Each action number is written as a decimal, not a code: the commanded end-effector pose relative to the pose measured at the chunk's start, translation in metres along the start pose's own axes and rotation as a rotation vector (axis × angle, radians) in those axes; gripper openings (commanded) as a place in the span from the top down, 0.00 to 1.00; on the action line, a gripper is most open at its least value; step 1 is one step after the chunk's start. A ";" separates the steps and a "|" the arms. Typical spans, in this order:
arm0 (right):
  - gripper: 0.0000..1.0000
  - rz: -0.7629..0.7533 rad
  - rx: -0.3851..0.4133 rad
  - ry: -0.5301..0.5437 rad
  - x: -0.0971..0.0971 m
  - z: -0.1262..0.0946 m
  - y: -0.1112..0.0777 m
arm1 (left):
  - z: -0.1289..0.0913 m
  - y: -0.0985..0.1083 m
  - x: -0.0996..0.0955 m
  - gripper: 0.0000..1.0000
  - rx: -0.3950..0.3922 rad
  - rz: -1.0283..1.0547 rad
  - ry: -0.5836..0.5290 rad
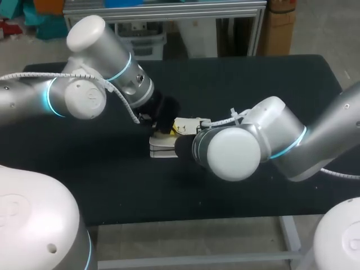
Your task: Pick up the bag, open it, inspect its contents, close it, and place it on the opposite side
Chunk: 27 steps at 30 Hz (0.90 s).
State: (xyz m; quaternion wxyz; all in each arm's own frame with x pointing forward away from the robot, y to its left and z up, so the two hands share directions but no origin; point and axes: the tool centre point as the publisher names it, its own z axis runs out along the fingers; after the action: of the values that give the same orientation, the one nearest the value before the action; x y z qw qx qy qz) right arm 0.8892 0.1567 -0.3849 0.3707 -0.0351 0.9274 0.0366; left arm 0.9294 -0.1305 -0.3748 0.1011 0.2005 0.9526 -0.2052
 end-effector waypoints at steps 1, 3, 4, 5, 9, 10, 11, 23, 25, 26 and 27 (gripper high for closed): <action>1.00 0.000 -0.008 -0.221 0.004 0.003 -0.001 | 0.003 0.000 0.006 1.00 -0.003 0.018 0.014; 1.00 0.000 -0.008 -0.221 0.004 0.003 -0.001 | 0.003 0.001 0.009 1.00 0.009 0.020 0.020; 1.00 0.000 -0.008 -0.221 0.004 0.003 -0.001 | 0.002 0.001 0.010 1.00 0.006 0.022 0.019; 1.00 0.000 -0.008 -0.221 0.004 0.003 -0.001 | 0.001 0.000 0.011 1.00 0.010 0.024 0.020; 1.00 0.000 -0.008 -0.221 0.004 0.003 -0.001 | -0.003 -0.001 0.015 0.00 0.030 0.029 0.006; 1.00 0.000 -0.008 -0.221 0.004 0.003 -0.001 | -0.004 -0.001 0.015 0.00 0.035 0.028 0.001; 1.00 0.000 -0.008 -0.221 0.004 0.003 -0.001 | -0.007 -0.001 0.015 0.00 0.046 0.025 -0.011; 1.00 0.000 -0.008 -0.221 0.004 0.003 -0.001 | -0.041 0.004 0.003 0.00 0.186 0.010 -0.085; 1.00 0.000 -0.008 -0.221 0.004 0.003 -0.001 | -0.044 0.005 0.001 0.02 0.209 0.000 -0.096; 1.00 0.000 -0.008 -0.221 0.004 0.003 -0.001 | -0.045 0.005 0.000 0.04 0.216 0.001 -0.098; 1.00 0.000 -0.008 -0.221 0.004 0.003 -0.001 | -0.046 0.005 0.000 0.07 0.217 -0.004 -0.110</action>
State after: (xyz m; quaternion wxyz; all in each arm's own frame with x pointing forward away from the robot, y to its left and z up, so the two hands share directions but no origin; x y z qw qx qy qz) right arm 0.8895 0.1569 -0.3846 0.3713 -0.0350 0.9271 0.0365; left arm 0.9289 -0.1116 -0.3348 0.1256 0.1972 0.9234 -0.3045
